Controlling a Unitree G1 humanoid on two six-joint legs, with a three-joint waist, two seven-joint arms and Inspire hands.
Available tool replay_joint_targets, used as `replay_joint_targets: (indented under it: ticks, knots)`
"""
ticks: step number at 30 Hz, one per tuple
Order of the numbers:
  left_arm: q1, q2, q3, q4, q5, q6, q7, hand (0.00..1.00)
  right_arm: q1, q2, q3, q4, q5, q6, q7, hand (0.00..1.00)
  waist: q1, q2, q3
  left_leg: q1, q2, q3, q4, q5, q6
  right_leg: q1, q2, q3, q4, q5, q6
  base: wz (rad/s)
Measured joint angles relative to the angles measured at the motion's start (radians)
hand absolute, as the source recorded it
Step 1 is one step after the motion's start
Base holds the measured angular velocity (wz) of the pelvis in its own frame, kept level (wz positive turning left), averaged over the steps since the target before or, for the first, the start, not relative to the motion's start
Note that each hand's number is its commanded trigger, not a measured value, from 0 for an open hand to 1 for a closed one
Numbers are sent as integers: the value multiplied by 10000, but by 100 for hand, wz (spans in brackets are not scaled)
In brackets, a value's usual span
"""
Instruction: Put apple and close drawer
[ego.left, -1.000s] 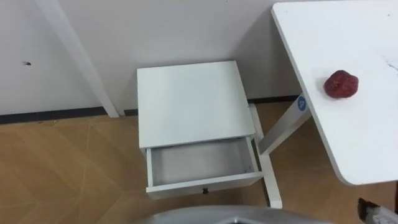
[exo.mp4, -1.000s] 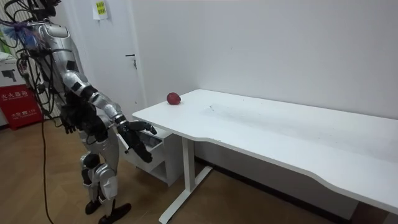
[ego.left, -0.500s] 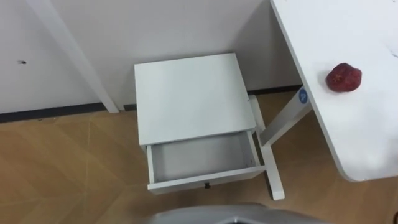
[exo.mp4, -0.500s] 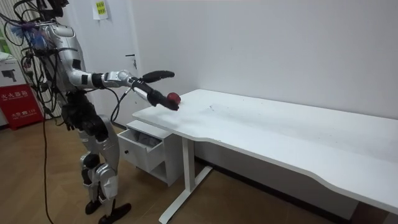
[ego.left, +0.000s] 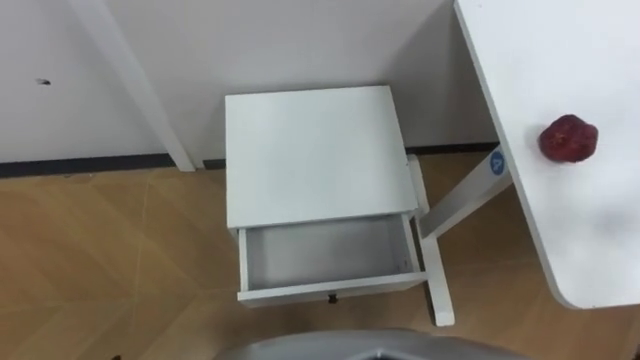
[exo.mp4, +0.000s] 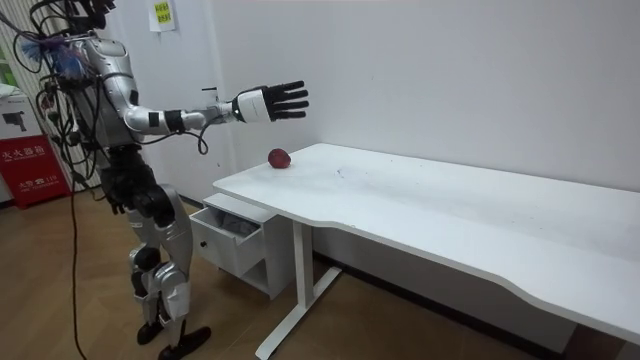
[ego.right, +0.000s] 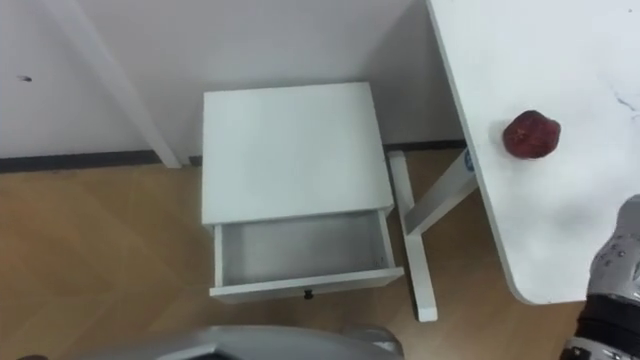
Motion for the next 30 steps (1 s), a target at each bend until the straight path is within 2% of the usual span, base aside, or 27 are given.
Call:
replay_joint_targets:
  ticks: [5,10,13,15,18,24,30]
  knots:
    - [26,9,-4,12,-3,-26,0,0,10,-44,468,26,-505,73,766,0,57,-183,13,-31,-5,-12,-18,-2,-1,31,-5,-38,-116,3,-3,0]
    - [43,27,-270,-22,-24,-19,25,0,48,-55,1143,102,-1313,221,1483,0,19,-177,13,-100,-10,-7,-24,-1,-1,15,-1,70,-133,3,-3,0]
    - [16,75,-748,-154,-44,-20,39,0,142,-88,1826,352,-1690,401,1977,0,45,-186,1,-71,-4,-7,-20,-1,-2,37,6,69,-134,3,-4,0]
    - [-92,58,-871,-154,-59,-23,21,0,474,-87,2308,620,-2050,559,2603,0,172,-188,0,-40,-5,-8,-17,-1,-1,72,2,76,-133,3,-4,0]
    - [-95,74,-839,-175,-31,-27,18,0,494,-87,2394,1336,-2437,737,3115,0,306,-175,-4,-15,-11,-3,-14,-2,-1,82,-10,76,-127,3,-3,0]
    - [-25,100,-834,-166,-25,-26,-87,0,487,-92,2439,2352,-2821,786,3457,0,444,-164,-8,-13,-6,-5,-9,-2,-2,30,-5,43,-127,3,-3,0]
    - [2,105,-851,-136,-33,-24,-273,0,488,-92,2489,2359,-3645,810,3664,0,420,-84,-60,5,-7,-8,11,-2,-2,56,-33,-130,-119,5,-6,0]
